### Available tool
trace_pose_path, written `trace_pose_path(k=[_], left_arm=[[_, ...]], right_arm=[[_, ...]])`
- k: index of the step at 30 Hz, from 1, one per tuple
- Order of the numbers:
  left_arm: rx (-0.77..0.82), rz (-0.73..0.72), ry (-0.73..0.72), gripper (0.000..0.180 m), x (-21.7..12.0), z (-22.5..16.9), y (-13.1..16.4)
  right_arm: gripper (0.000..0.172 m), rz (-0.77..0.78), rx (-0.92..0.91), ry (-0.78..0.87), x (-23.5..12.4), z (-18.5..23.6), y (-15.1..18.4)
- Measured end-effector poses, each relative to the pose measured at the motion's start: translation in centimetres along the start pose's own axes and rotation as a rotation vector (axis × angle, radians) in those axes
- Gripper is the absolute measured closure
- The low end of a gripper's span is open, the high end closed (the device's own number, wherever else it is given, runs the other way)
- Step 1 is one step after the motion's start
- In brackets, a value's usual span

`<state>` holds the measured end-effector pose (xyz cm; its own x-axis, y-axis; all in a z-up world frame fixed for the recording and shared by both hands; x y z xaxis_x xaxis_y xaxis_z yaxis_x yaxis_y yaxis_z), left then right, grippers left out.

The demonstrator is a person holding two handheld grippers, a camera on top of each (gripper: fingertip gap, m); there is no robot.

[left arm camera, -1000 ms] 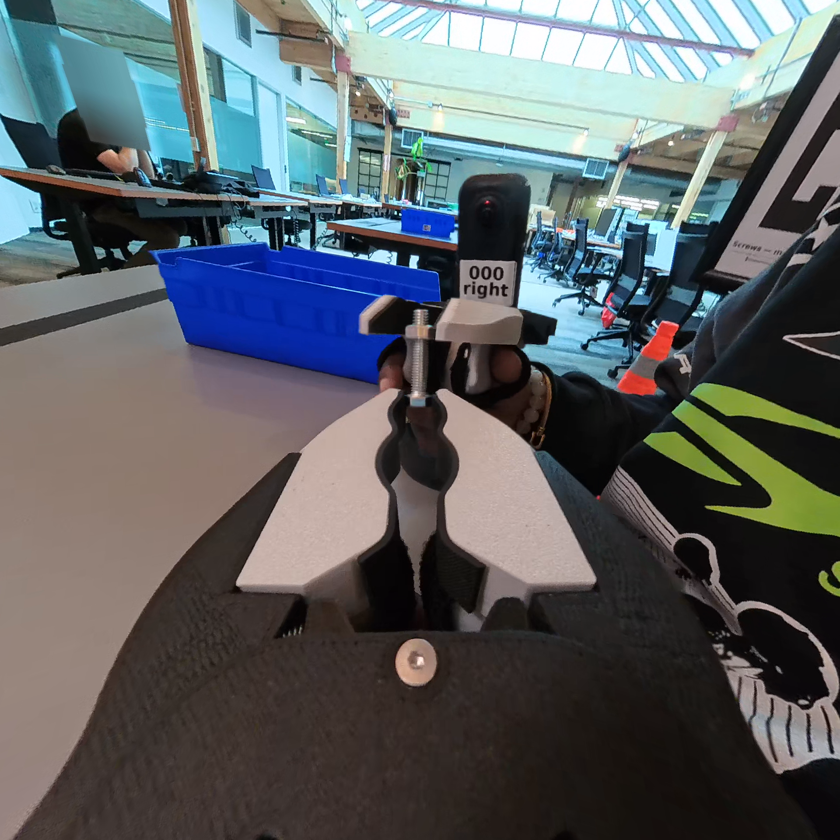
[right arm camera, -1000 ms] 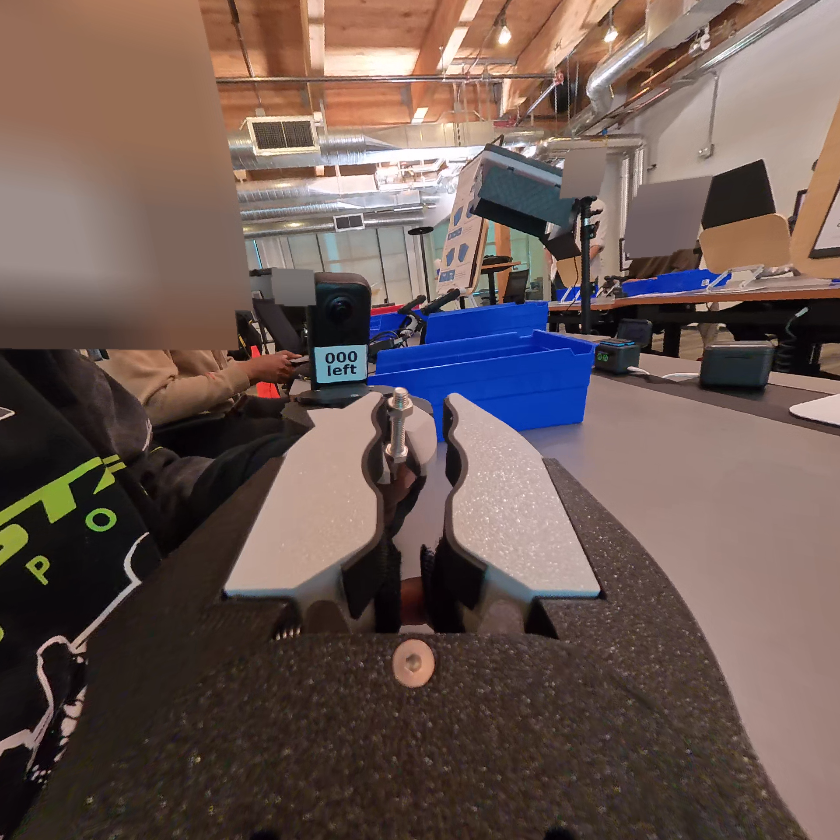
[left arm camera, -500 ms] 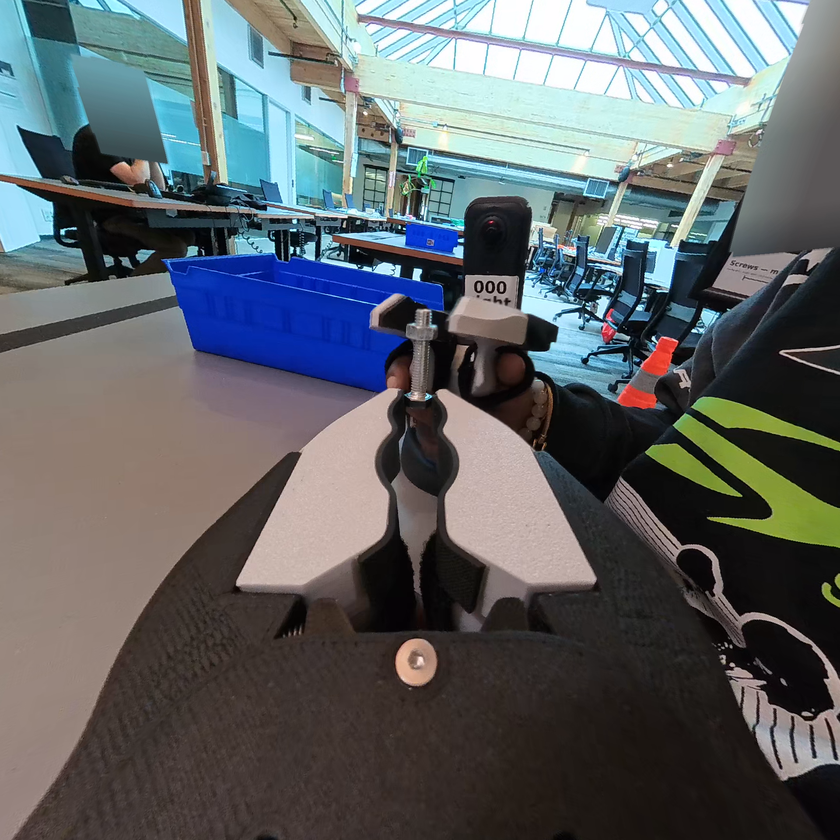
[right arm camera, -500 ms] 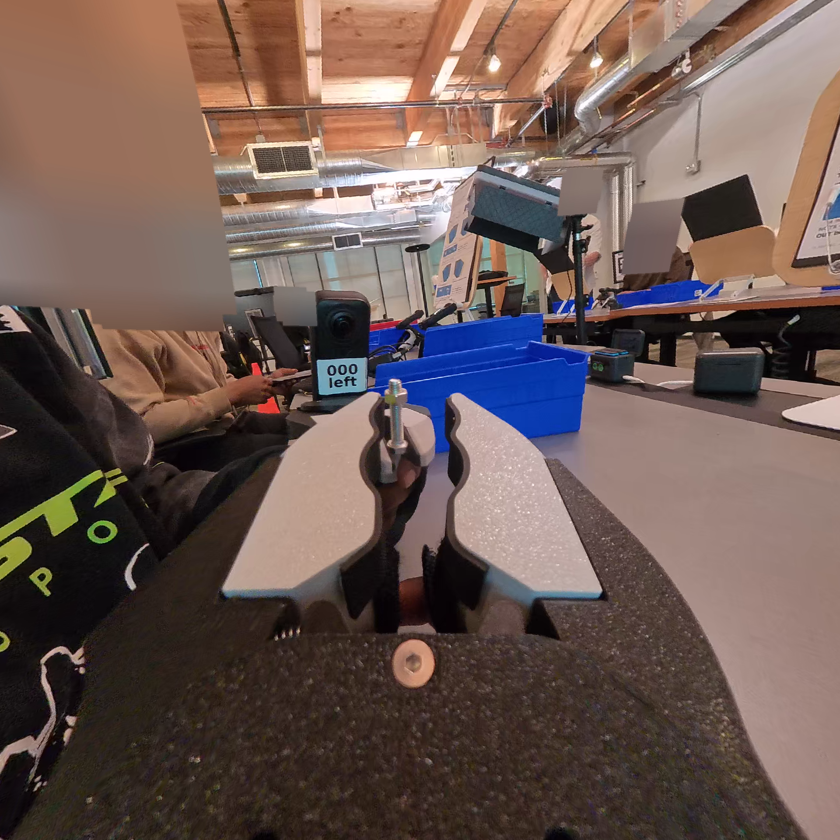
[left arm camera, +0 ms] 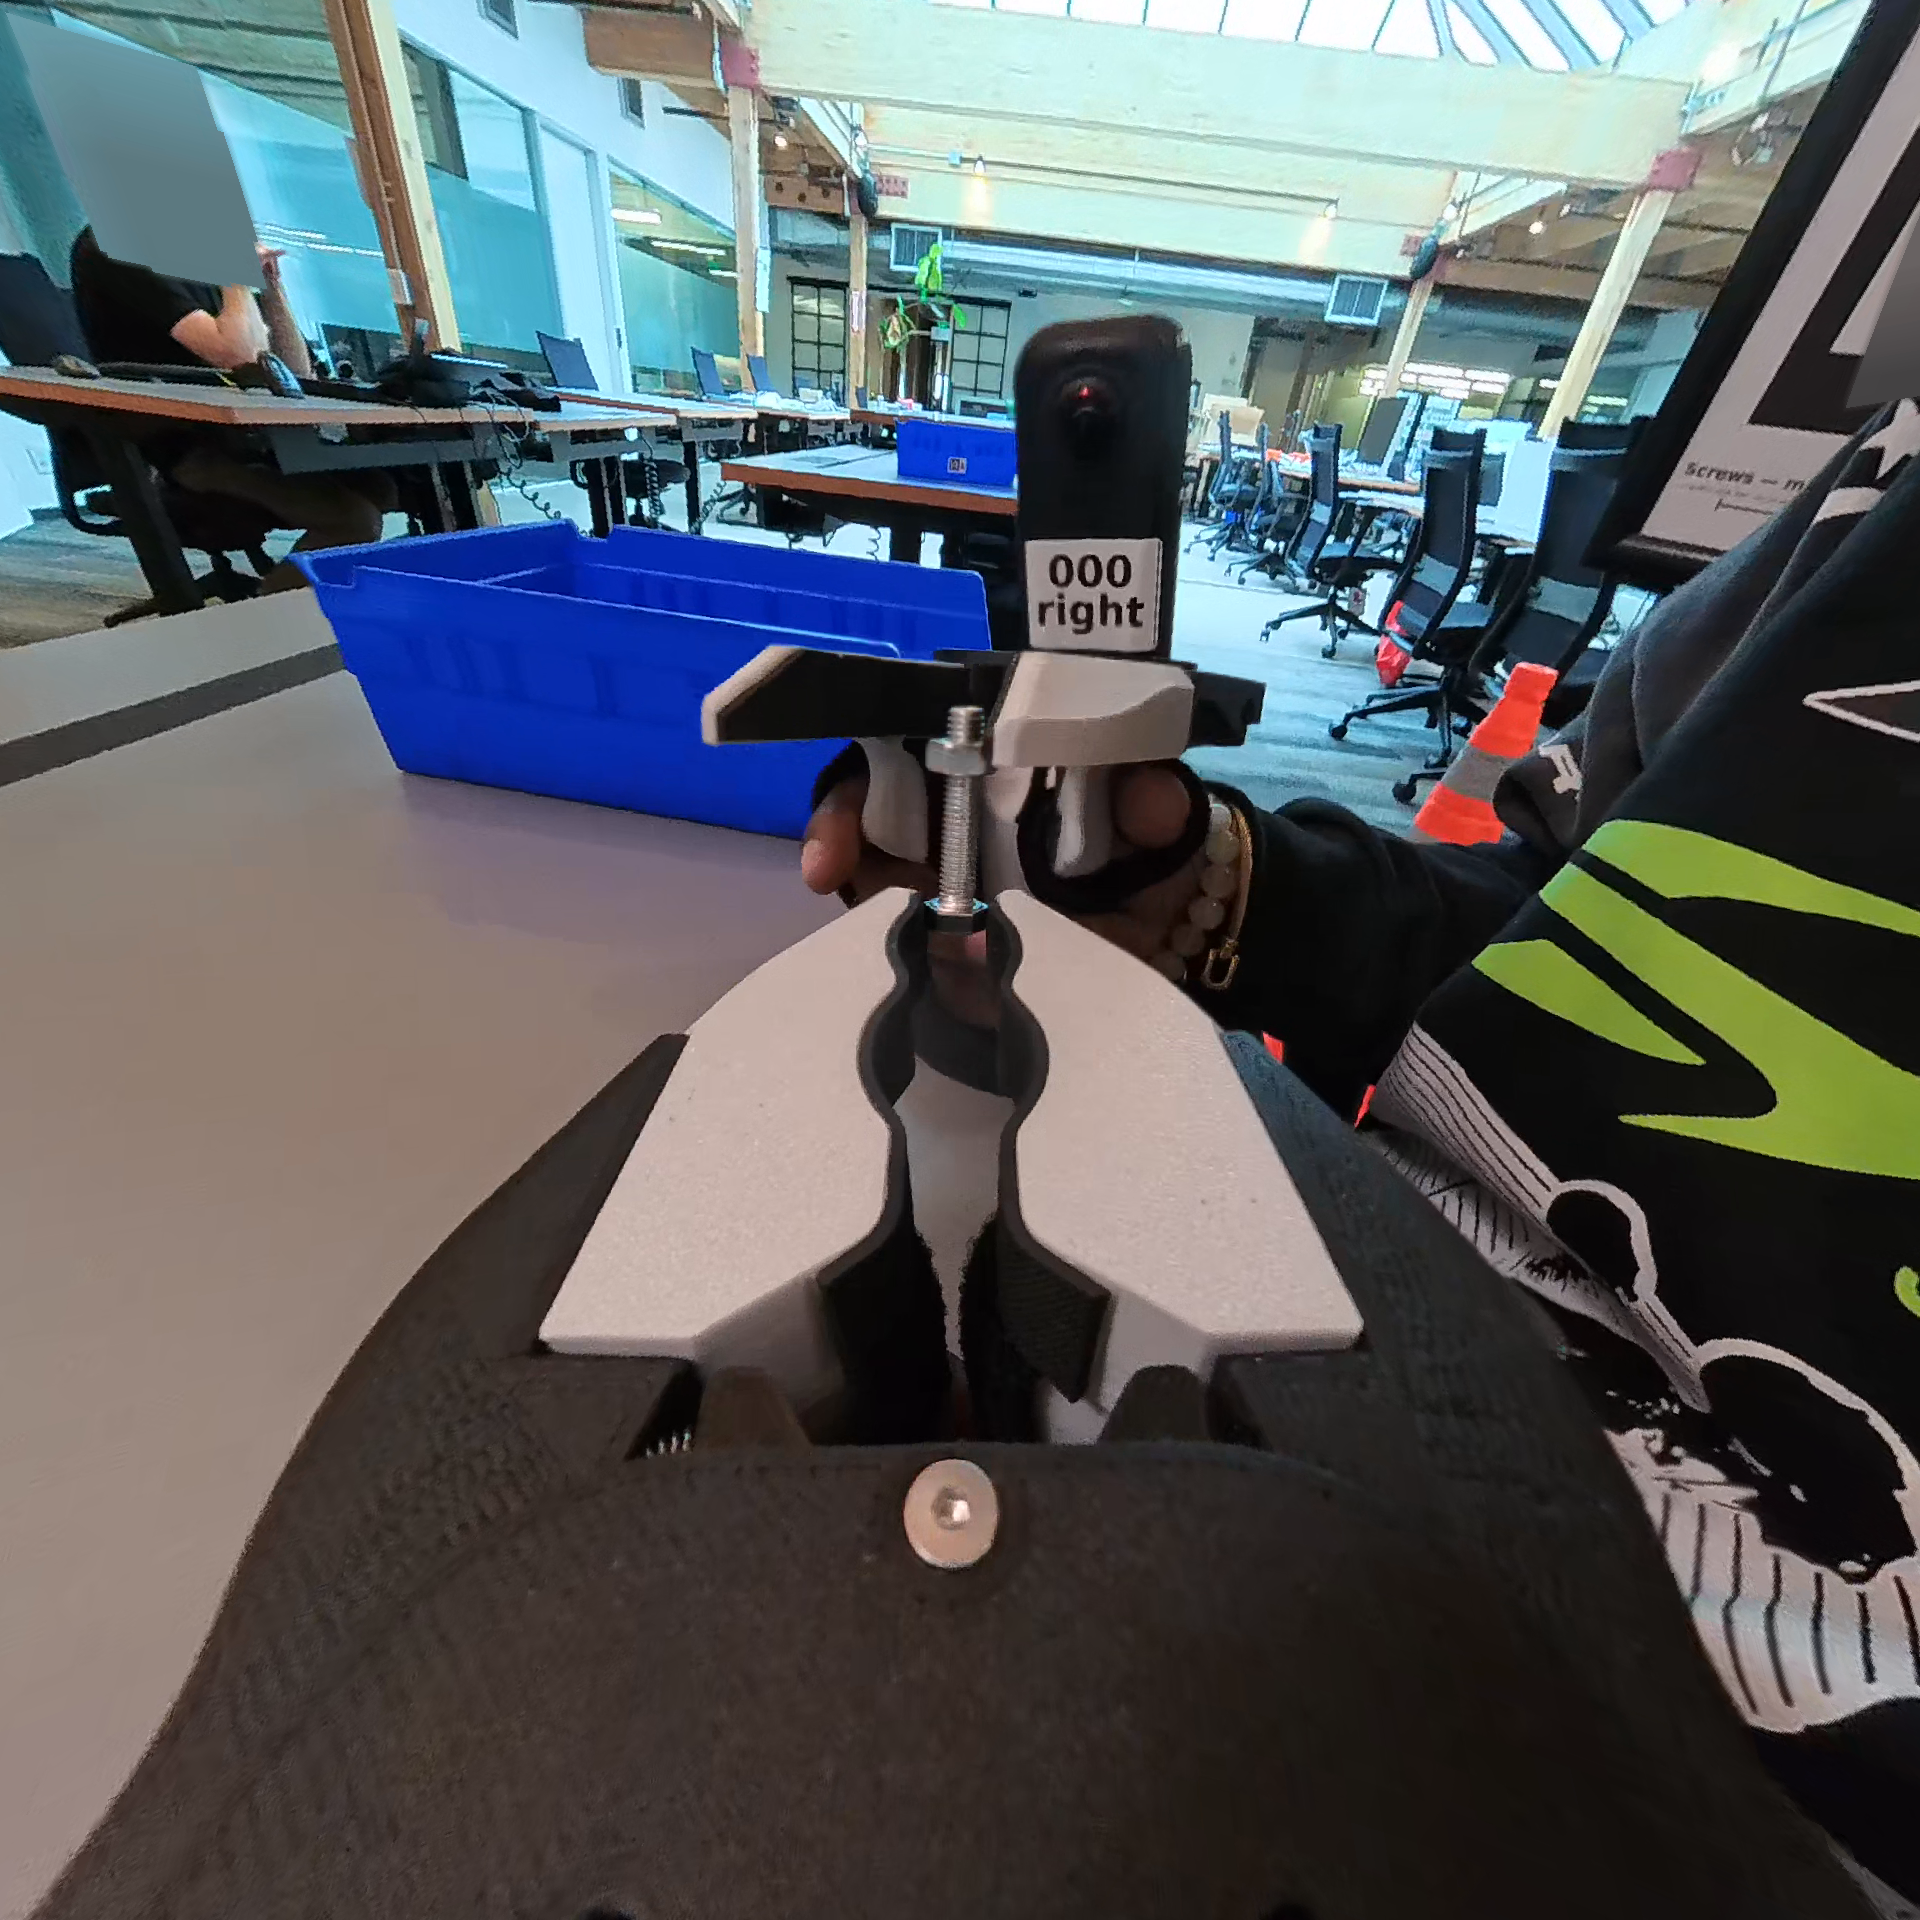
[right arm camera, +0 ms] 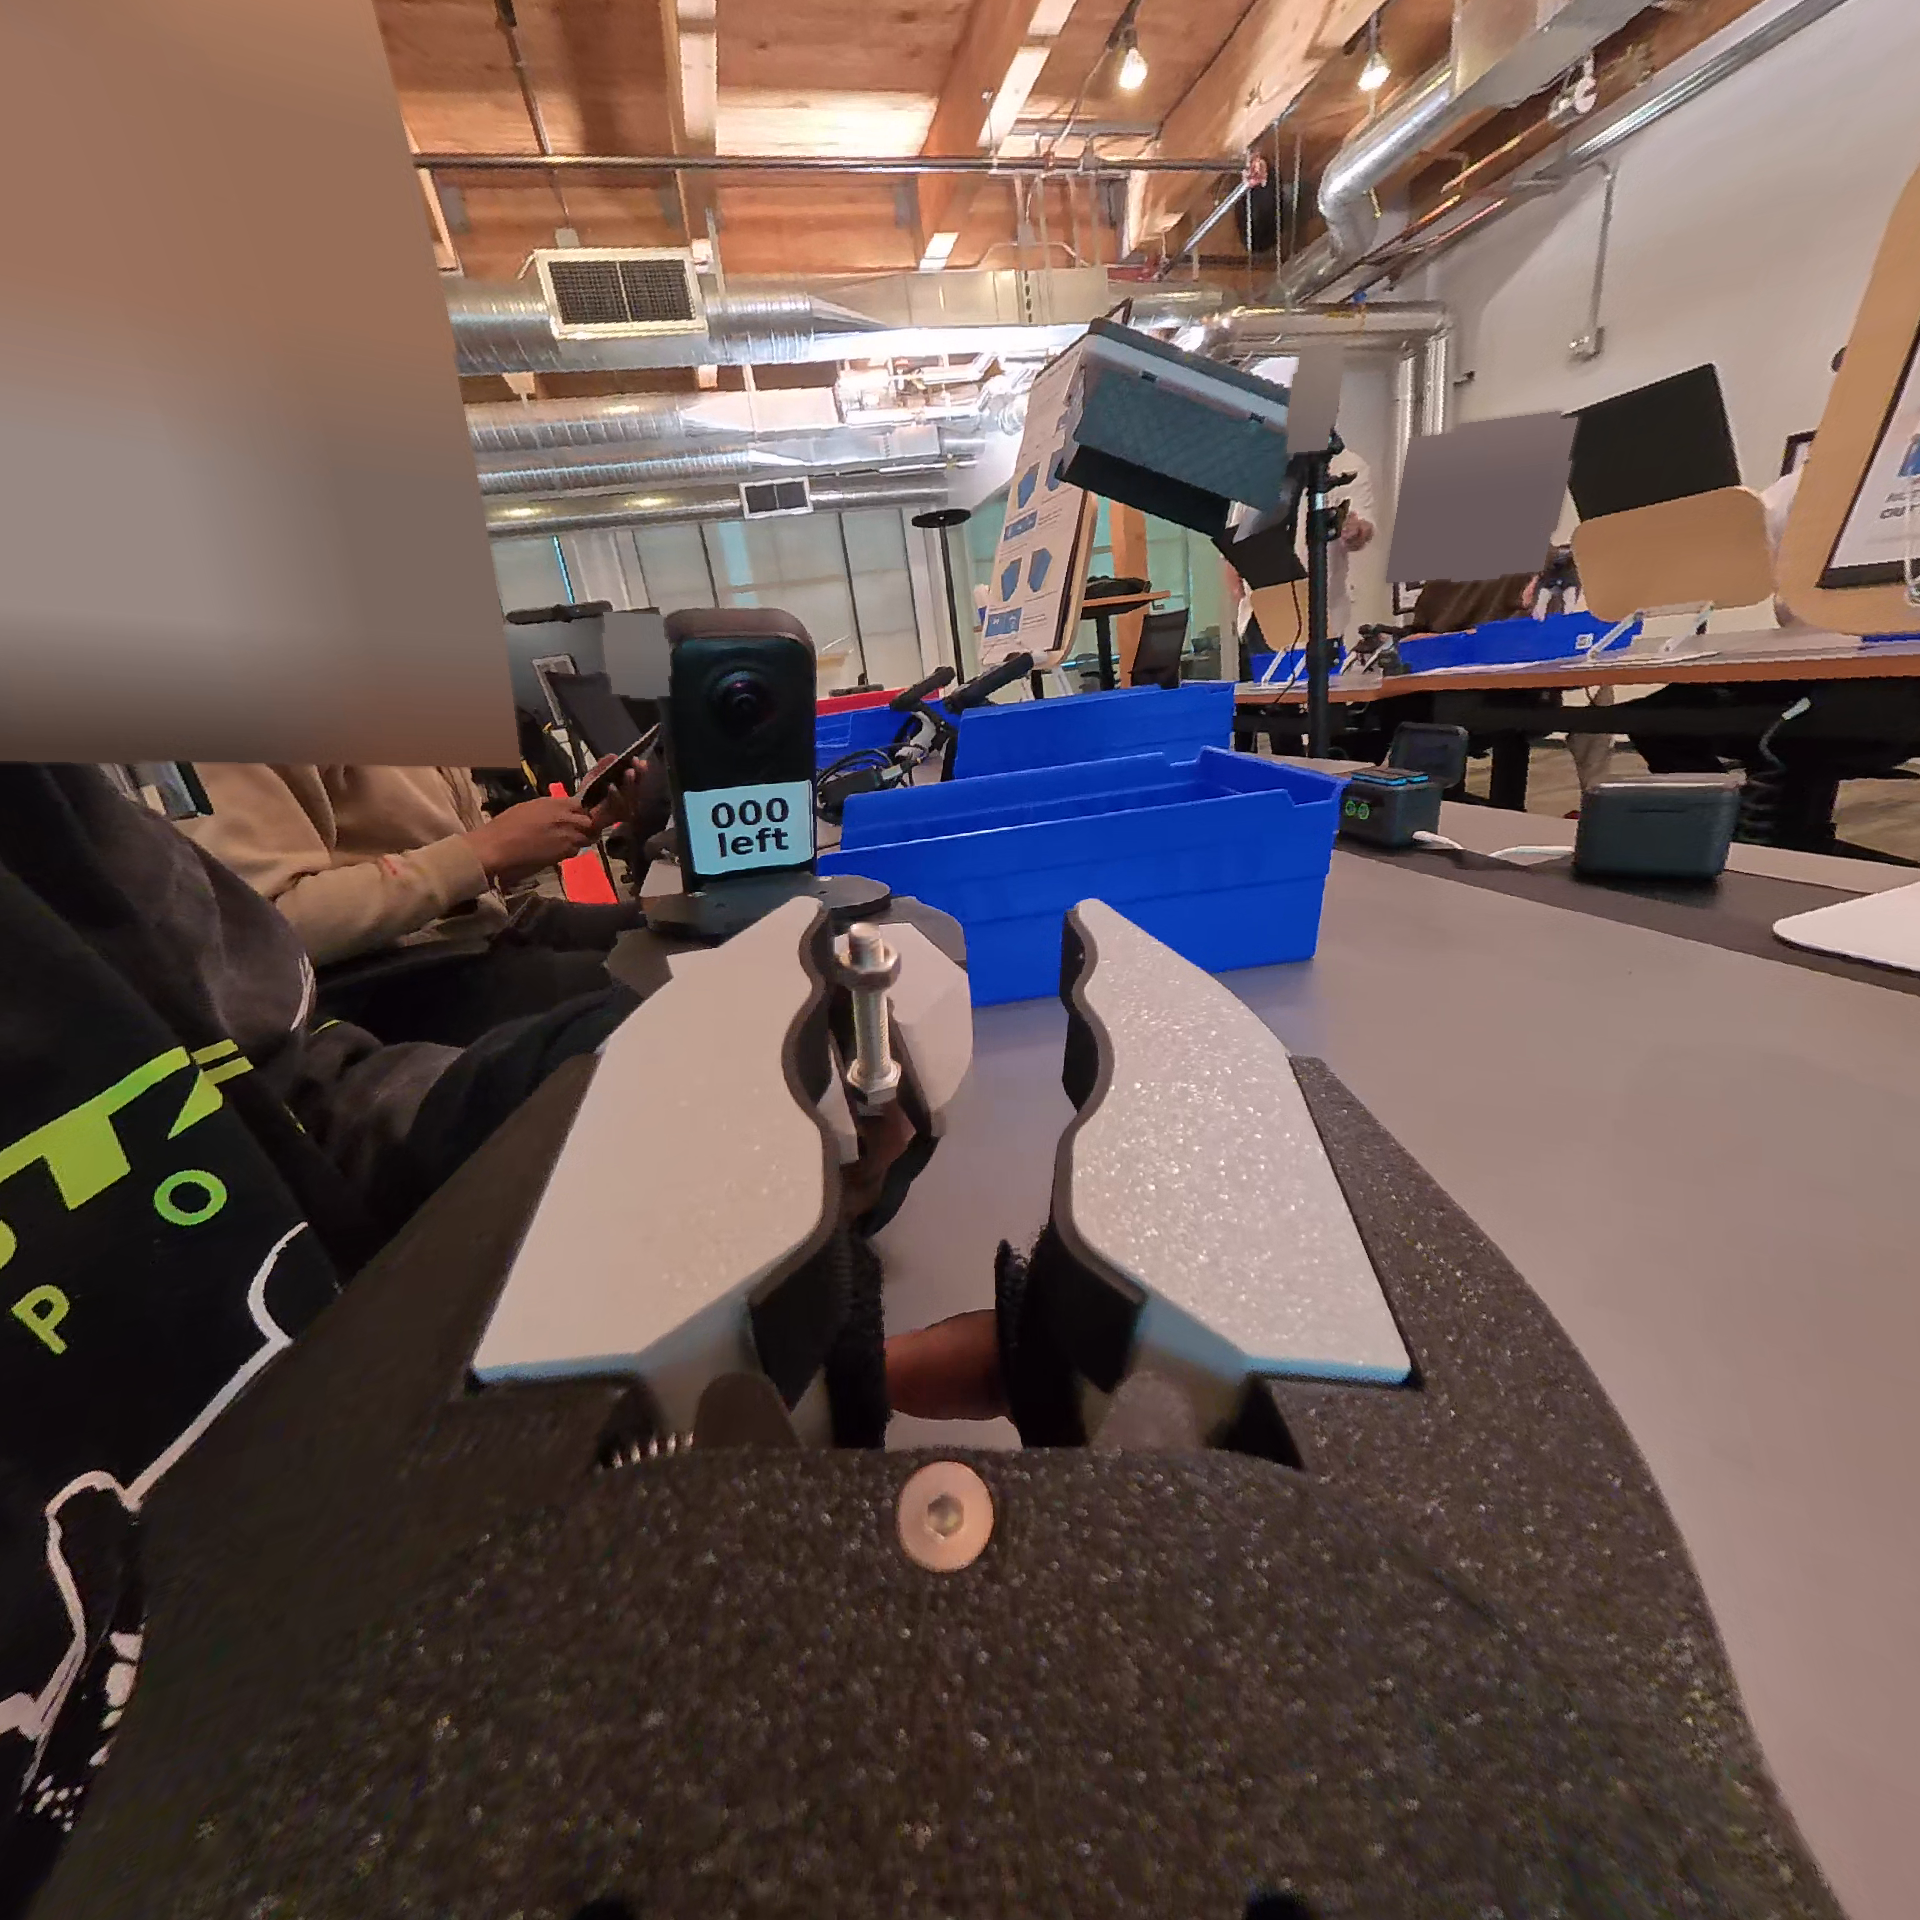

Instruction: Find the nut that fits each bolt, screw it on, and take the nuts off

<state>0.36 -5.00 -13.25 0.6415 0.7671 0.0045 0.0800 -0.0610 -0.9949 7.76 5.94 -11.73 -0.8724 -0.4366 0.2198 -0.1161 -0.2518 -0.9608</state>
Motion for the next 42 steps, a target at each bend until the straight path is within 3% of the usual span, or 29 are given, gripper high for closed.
trace_pose_path(k=[11,13,16,22,31,34,42], left_arm=[[-0.051,-0.064,-0.015,0.17,-0.6,0.4,-0.3],[-0.057,-0.094,-0.007,0.17,-0.9,0.4,-0.4],[-0.063,-0.098,-0.02,0.17,-1.0,0.6,-0.4],[-0.046,-0.034,-0.023,0.17,-0.4,0.4,-0.1],[-0.066,-0.058,-0.025,0.17,-0.6,0.6,-0.2],[-0.07,-0.079,-0.025,0.17,-0.8,0.6,-0.3],[-0.047,-0.028,-0.017,0.17,-0.4,0.4,0.0]], right_arm=[[0.136,-0.022,0.001,0.039,-0.5,-0.5,-0.3],[0.145,-0.023,-0.009,0.074,-0.8,-0.8,-0.3],[0.144,-0.037,-0.007,0.067,-0.9,-0.8,-0.5],[0.125,0.004,-0.007,-0.015,0.0,0.0,-0.1],[0.131,0.026,0.014,0.048,-0.3,-0.8,0.1],[0.144,-0.006,0.019,0.073,-0.6,-1.1,-0.1],[0.133,-0.013,0.054,-0.012,-0.4,-0.4,-0.1]])
Point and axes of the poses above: each gripper's, where its closed fingertips meet, x out along the fingers, y out of its underside, z = x × y across the jaws, the point moved 8 cm from there along -x, back along the fingers, and after that the axes turned 9 degrees about y, right-handed, at the moved point
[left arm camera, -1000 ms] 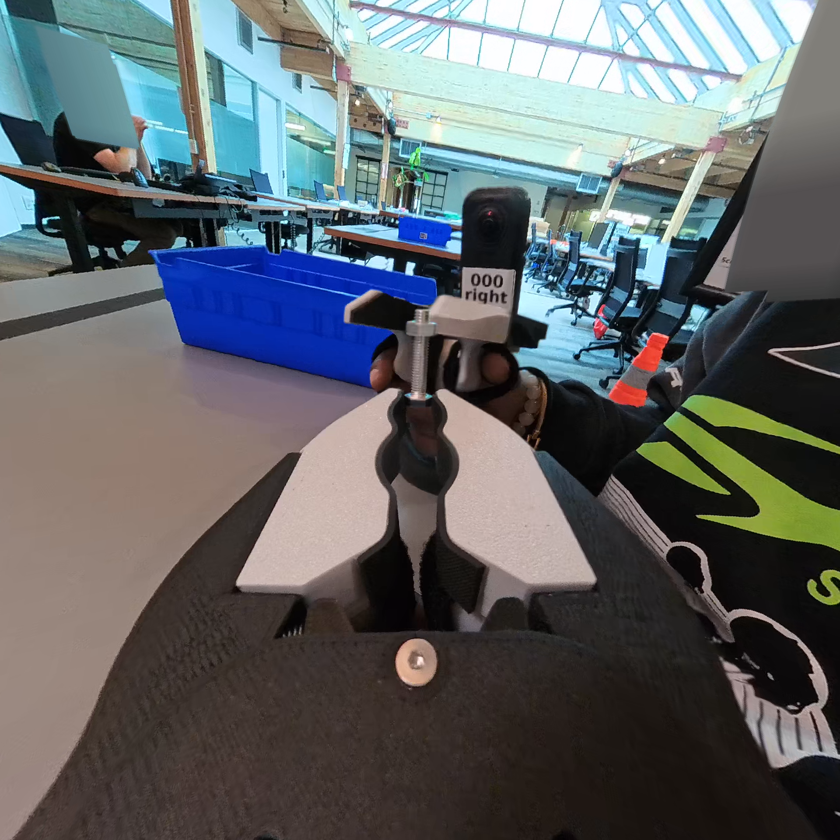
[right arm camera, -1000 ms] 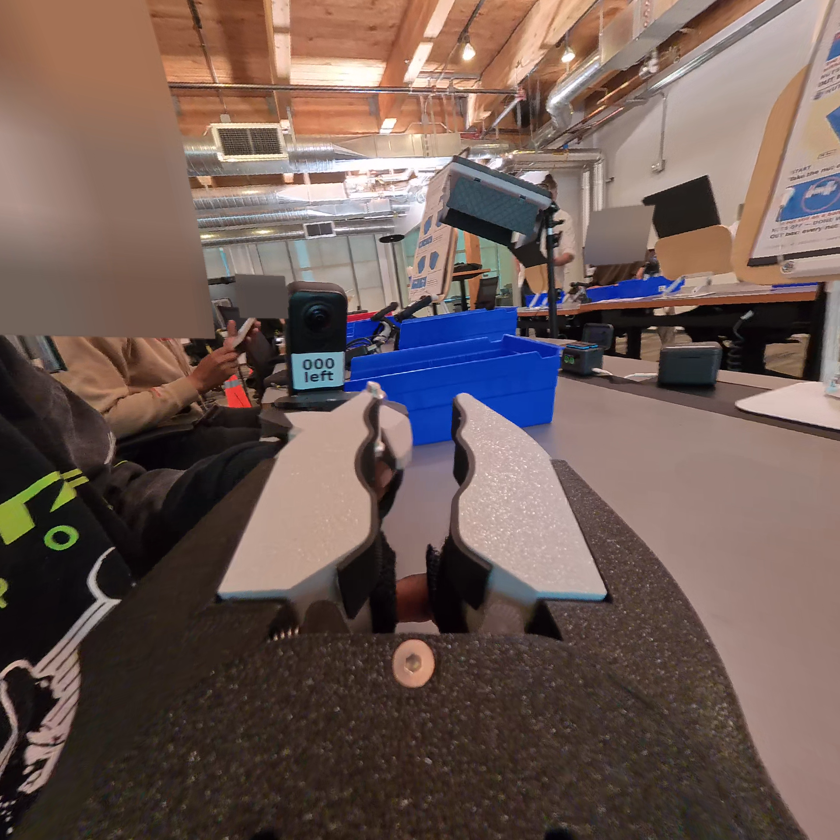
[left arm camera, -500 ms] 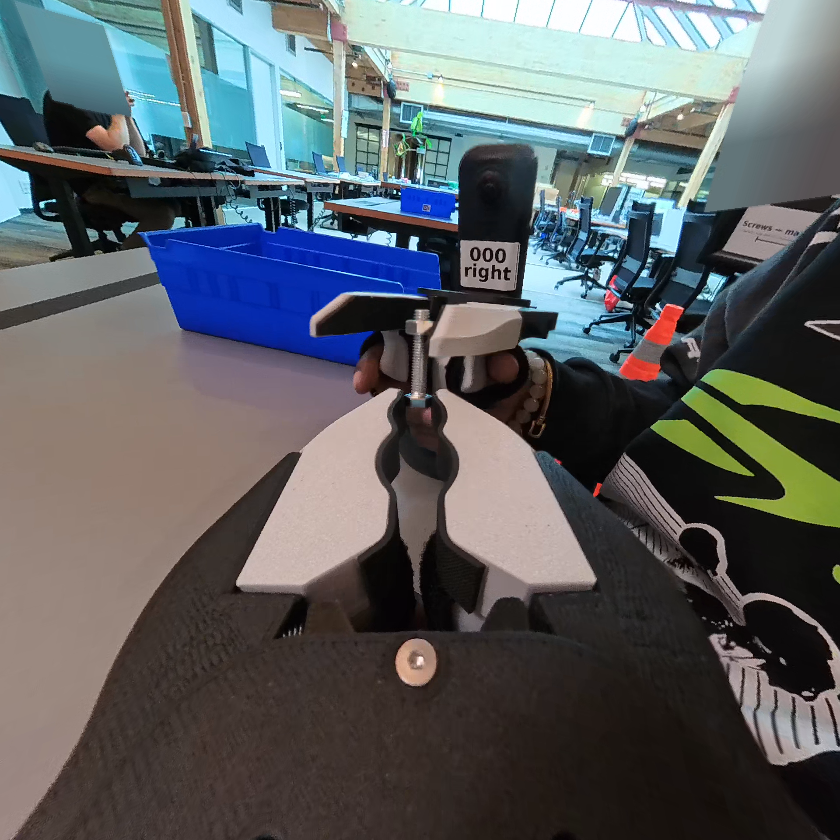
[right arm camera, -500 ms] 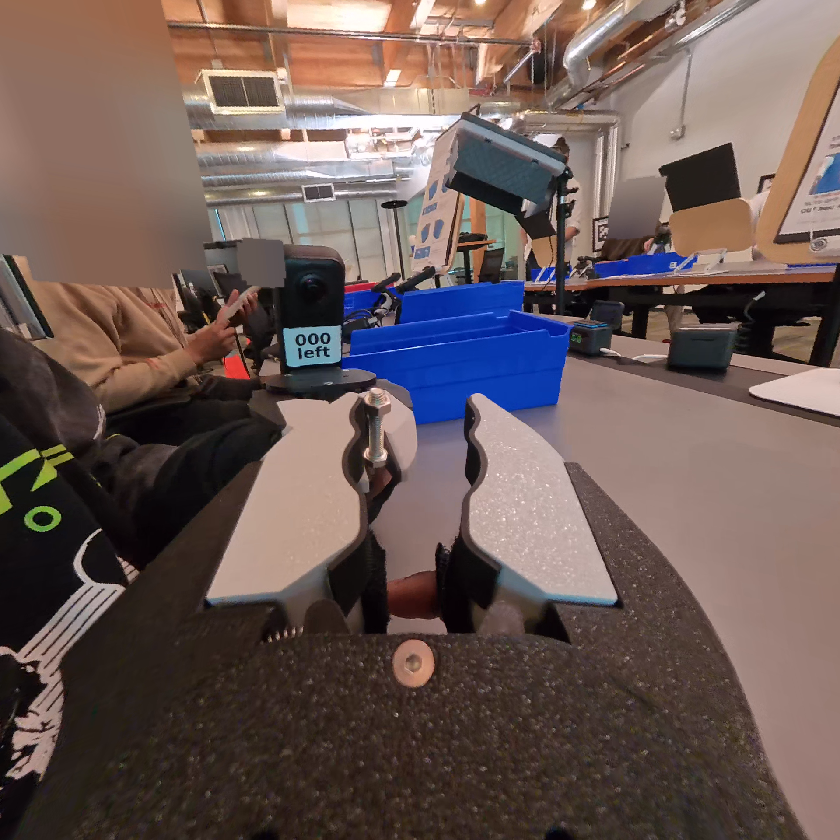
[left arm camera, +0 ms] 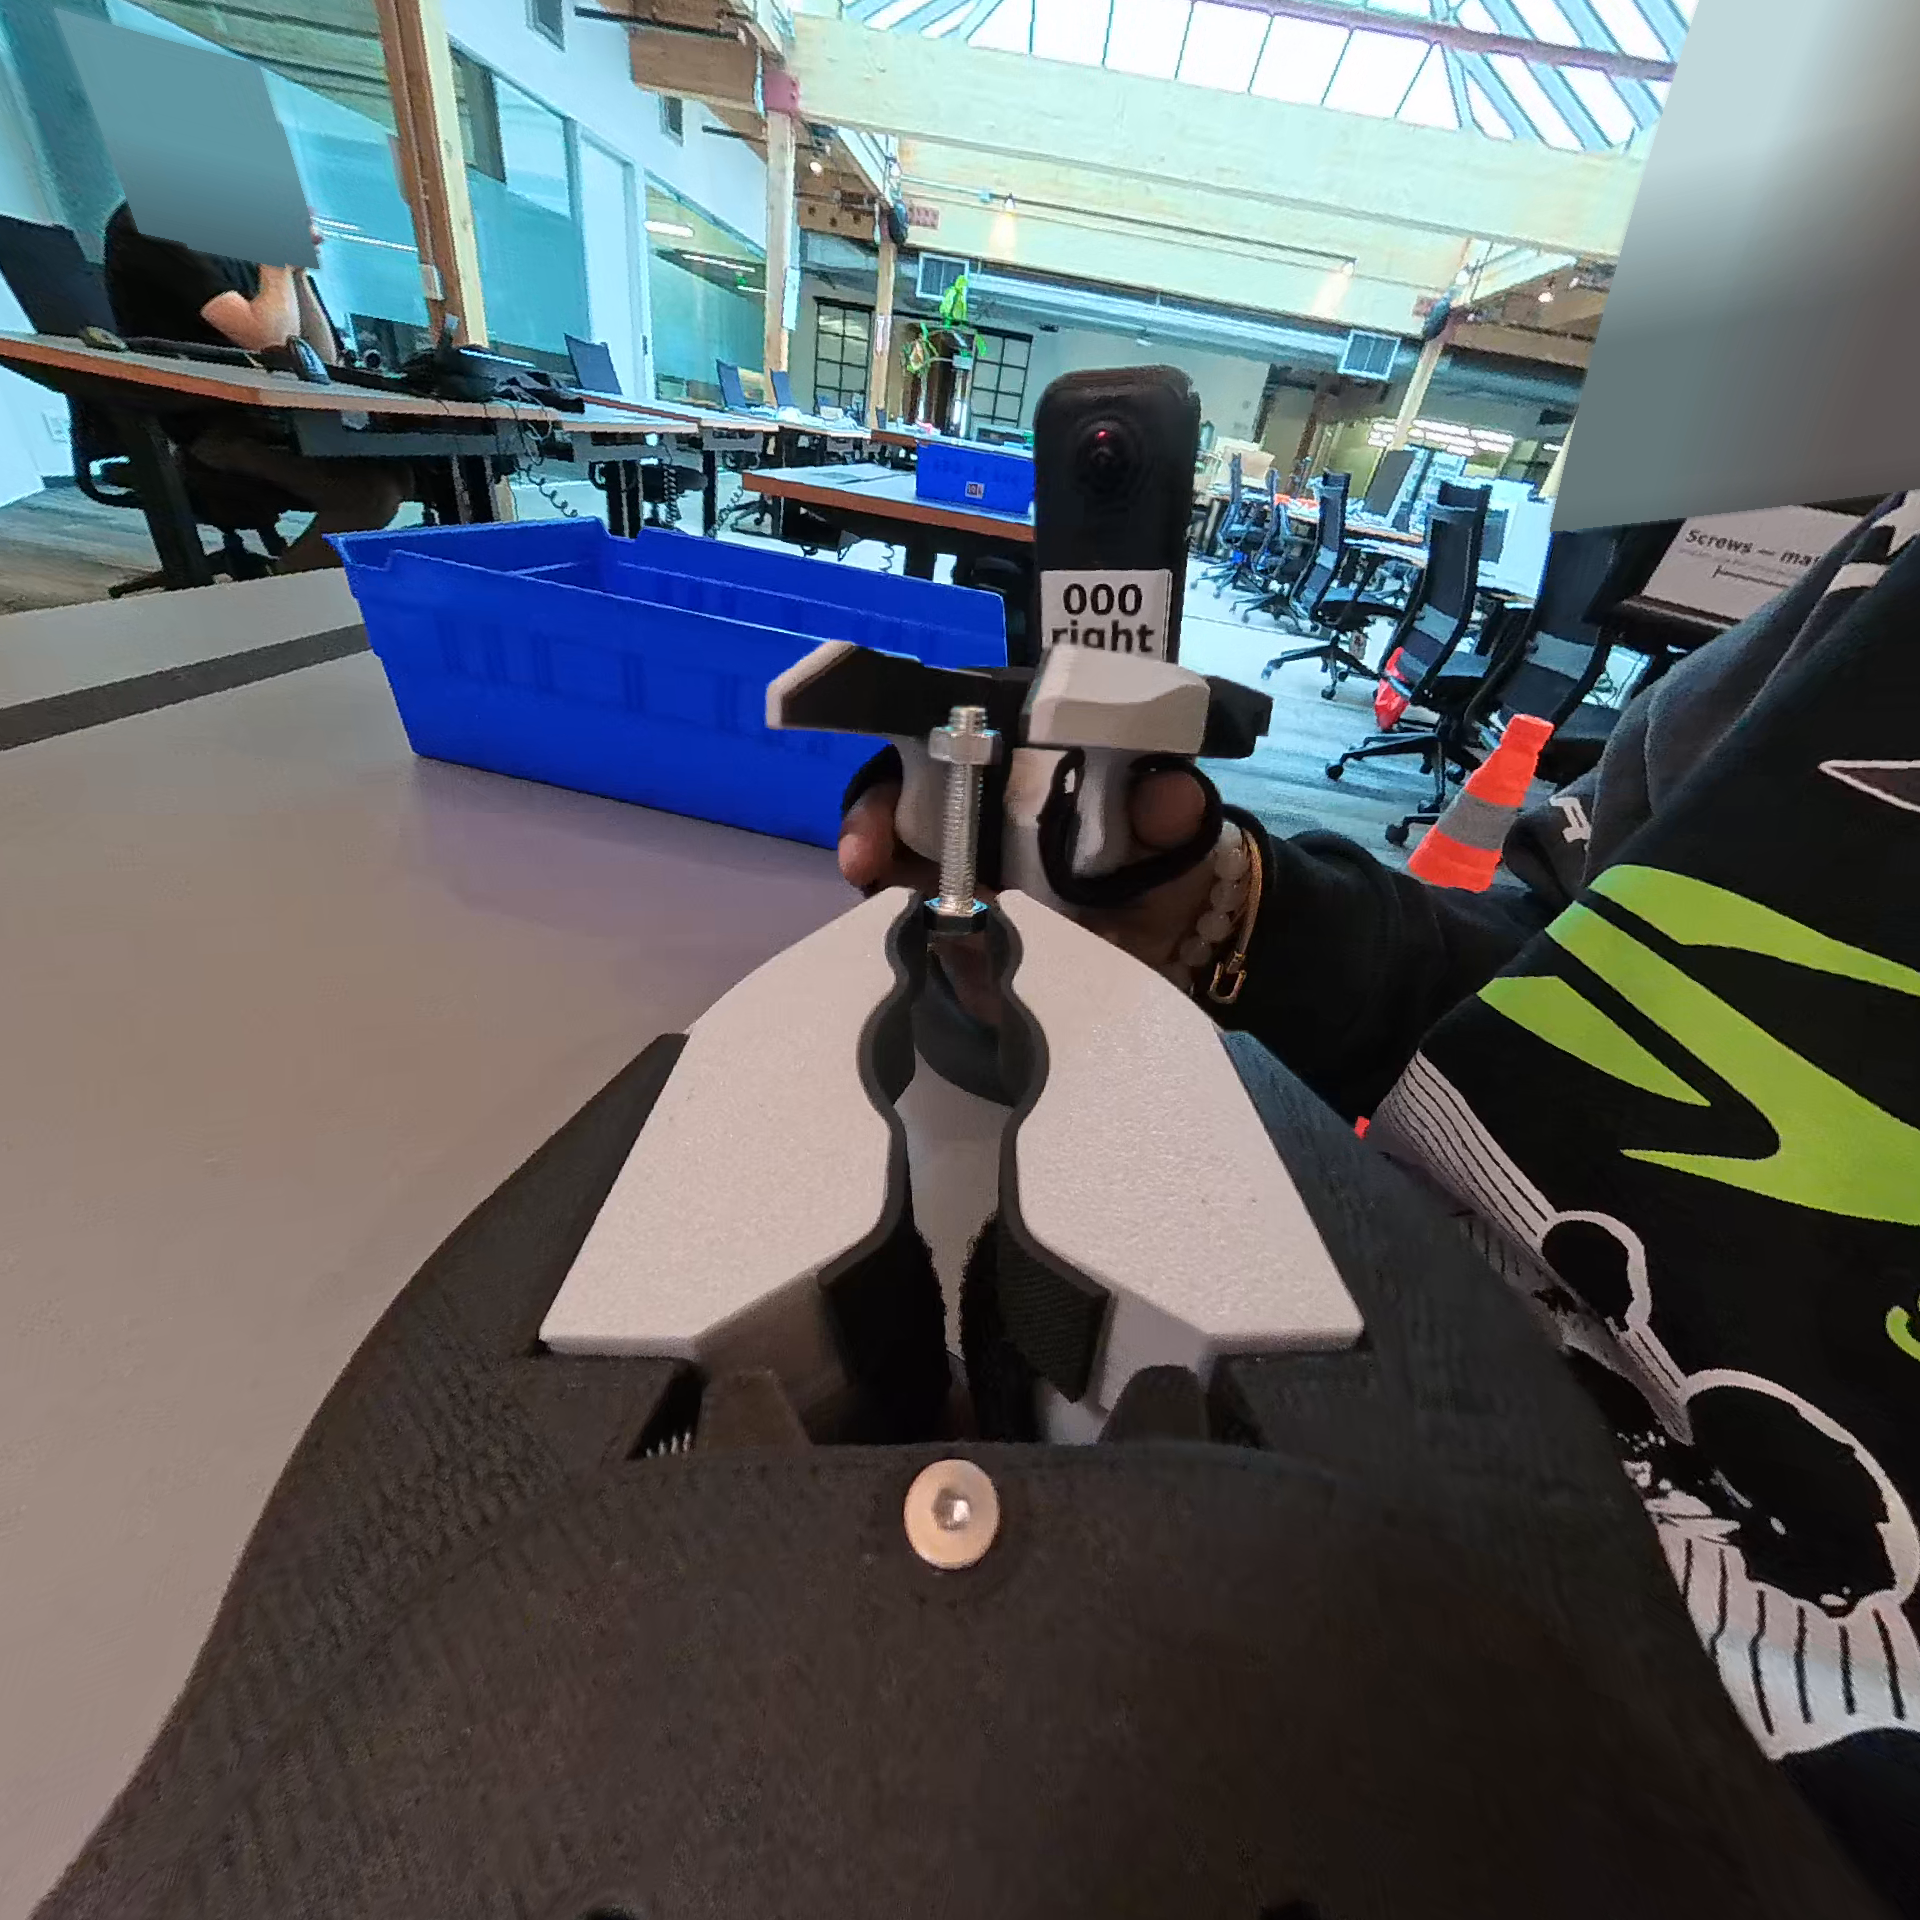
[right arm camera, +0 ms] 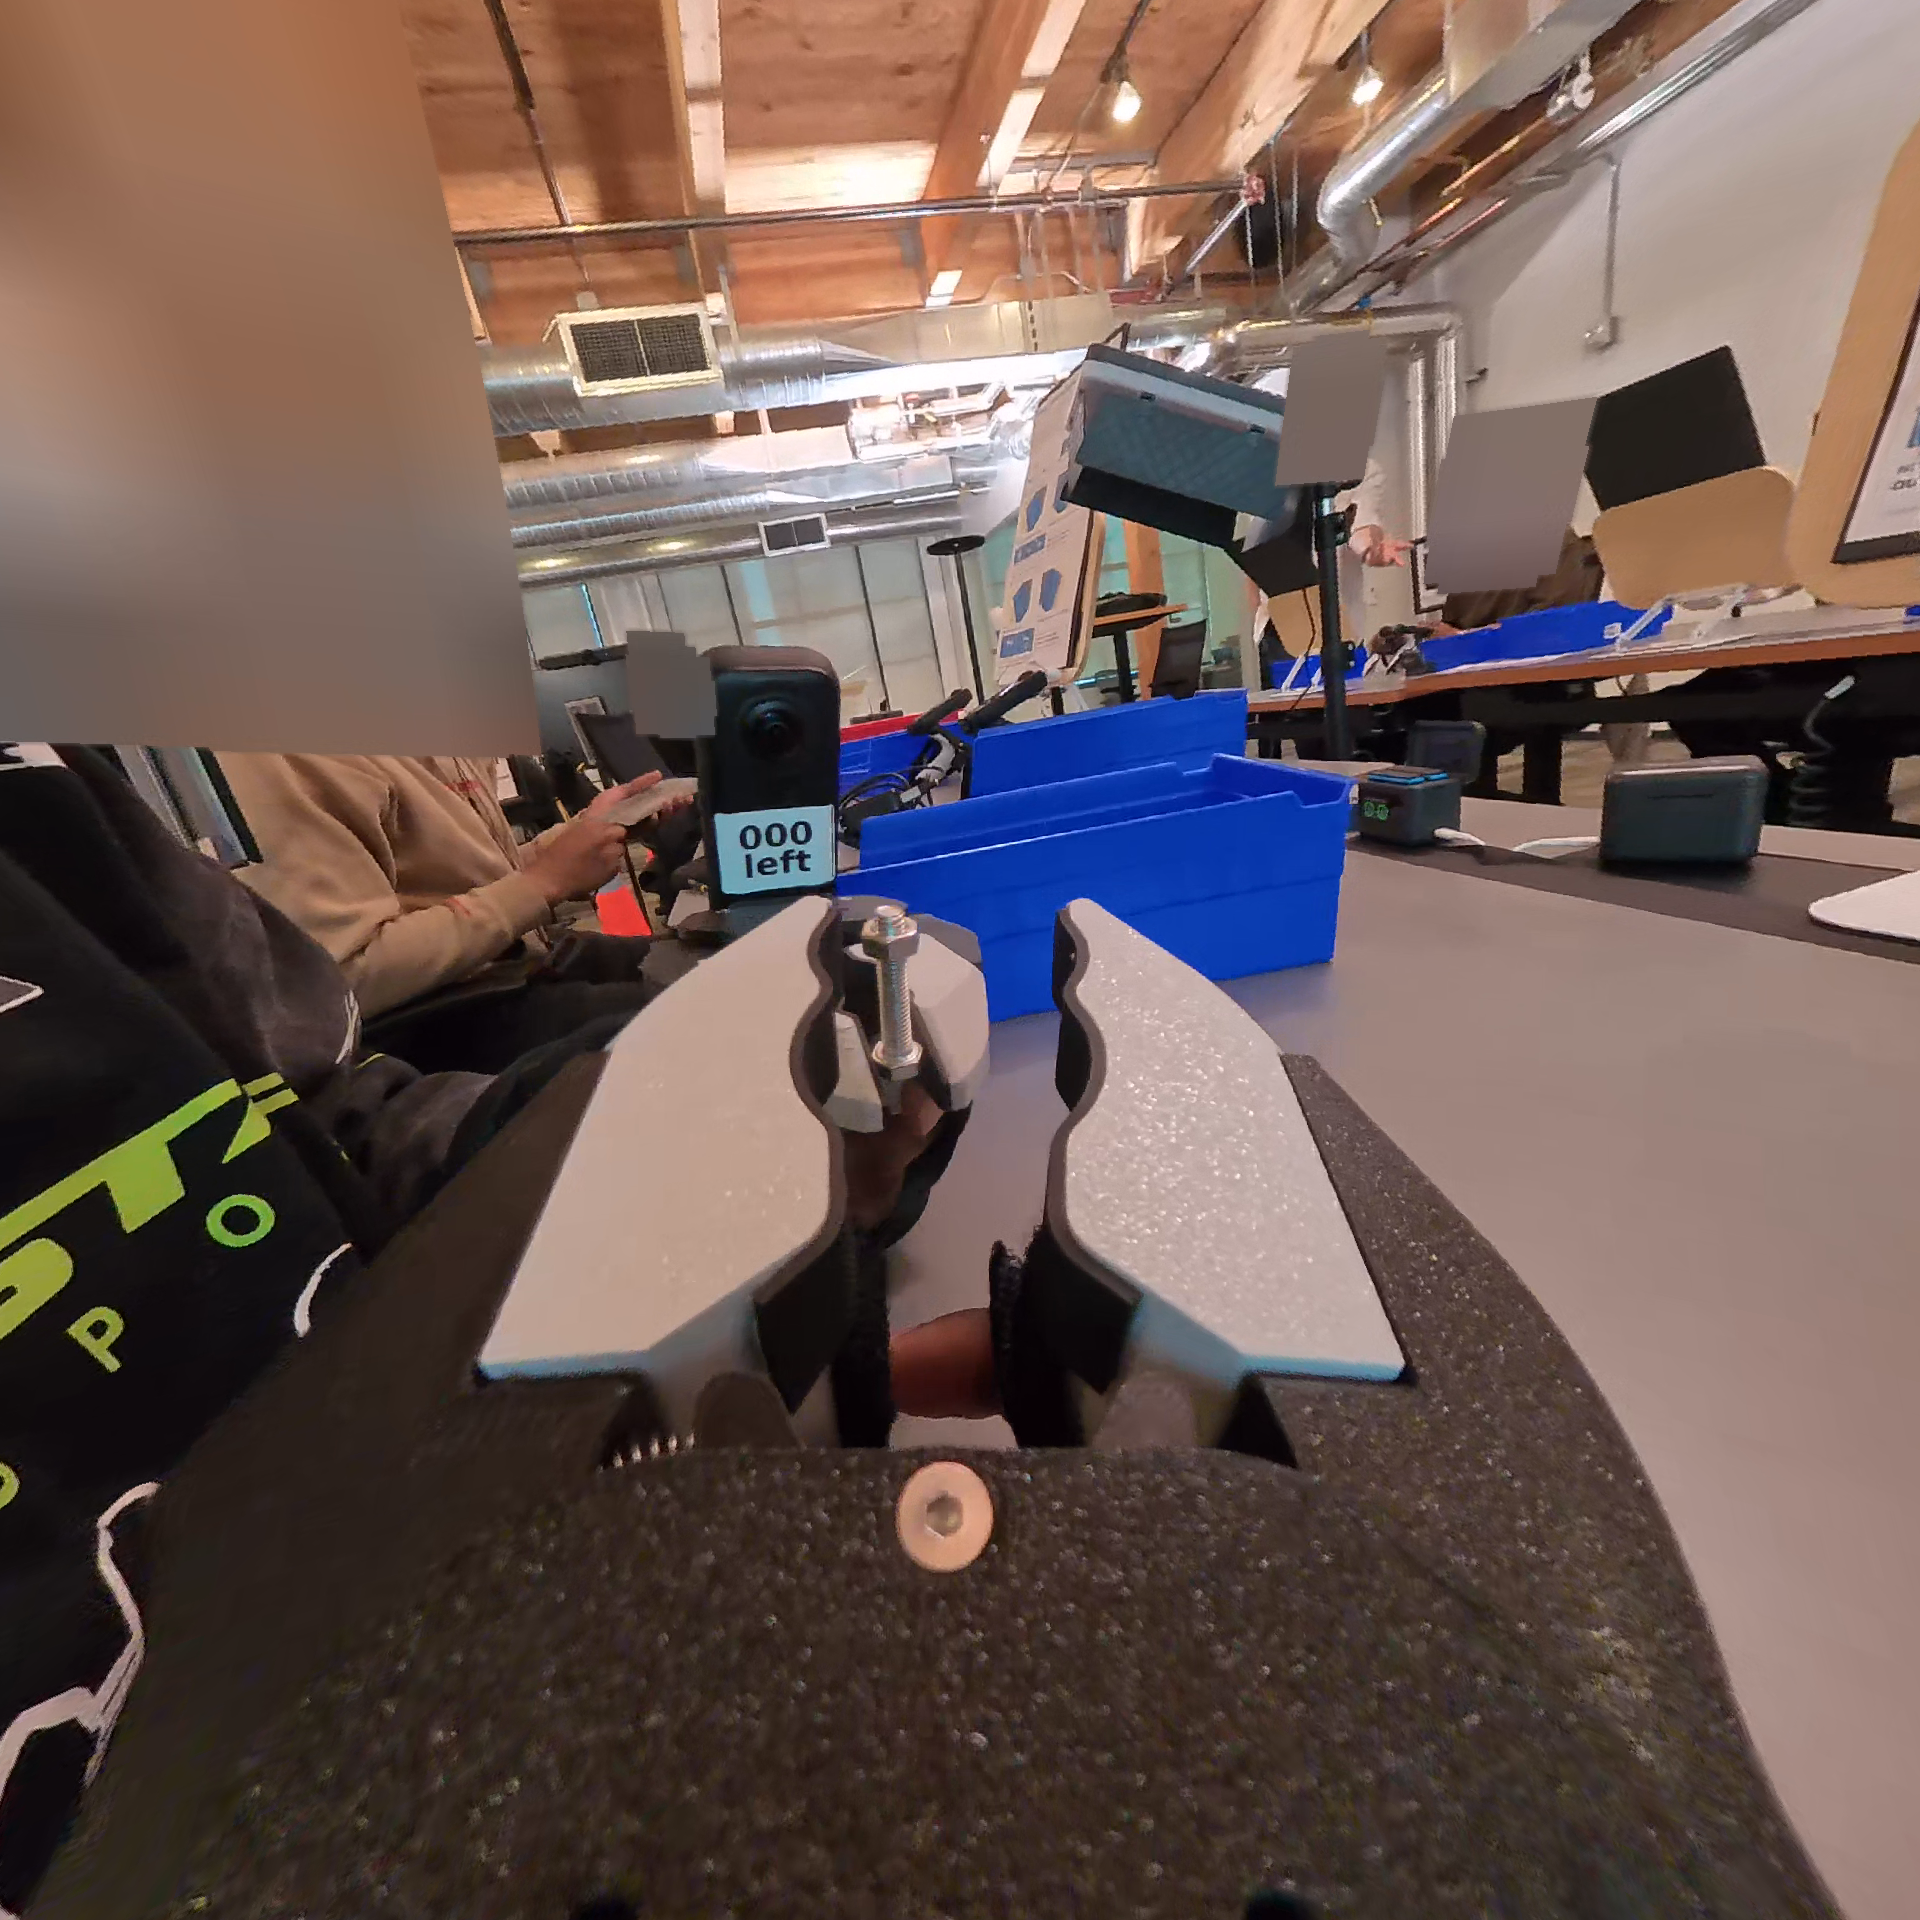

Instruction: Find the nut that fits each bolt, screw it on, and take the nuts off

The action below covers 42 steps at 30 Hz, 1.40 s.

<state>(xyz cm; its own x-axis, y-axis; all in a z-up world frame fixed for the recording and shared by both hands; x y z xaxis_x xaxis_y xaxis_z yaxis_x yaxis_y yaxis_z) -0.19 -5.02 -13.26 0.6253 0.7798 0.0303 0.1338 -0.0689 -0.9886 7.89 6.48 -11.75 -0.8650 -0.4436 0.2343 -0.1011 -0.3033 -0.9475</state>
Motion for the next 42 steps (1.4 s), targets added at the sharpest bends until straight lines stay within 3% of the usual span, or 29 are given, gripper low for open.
trace_pose_path(k=[7,17,21,31,36,39,42], left_arm=[[-0.023,-0.061,0.003,0.17,-0.5,0.2,-0.3],[-0.004,-0.011,0.001,0.17,-0.1,0.0,-0.1],[-0.031,-0.069,0.016,0.17,-0.5,0.1,-0.3],[-0.024,-0.018,0.019,0.17,-0.1,0.0,0.0],[-0.044,-0.054,0.026,0.17,-0.3,0.1,-0.2],[-0.061,-0.081,0.033,0.17,-0.5,0.2,-0.3],[-0.057,-0.076,0.031,0.17,-0.5,0.2,-0.3]], right_arm=[[0.147,0.009,-0.024,0.098,-0.3,-0.8,0.0],[0.135,0.009,-0.027,0.026,0.0,-0.1,0.1],[0.149,0.009,-0.034,0.104,-0.3,-0.8,0.0],[0.13,0.015,-0.016,0.001,0.2,0.2,0.2],[0.137,0.008,-0.009,0.022,0.0,-0.2,0.1],[0.153,0.006,-0.028,0.093,-0.3,-0.8,0.0],[0.147,-0.025,-0.002,0.038,-0.3,-0.4,-0.2]])
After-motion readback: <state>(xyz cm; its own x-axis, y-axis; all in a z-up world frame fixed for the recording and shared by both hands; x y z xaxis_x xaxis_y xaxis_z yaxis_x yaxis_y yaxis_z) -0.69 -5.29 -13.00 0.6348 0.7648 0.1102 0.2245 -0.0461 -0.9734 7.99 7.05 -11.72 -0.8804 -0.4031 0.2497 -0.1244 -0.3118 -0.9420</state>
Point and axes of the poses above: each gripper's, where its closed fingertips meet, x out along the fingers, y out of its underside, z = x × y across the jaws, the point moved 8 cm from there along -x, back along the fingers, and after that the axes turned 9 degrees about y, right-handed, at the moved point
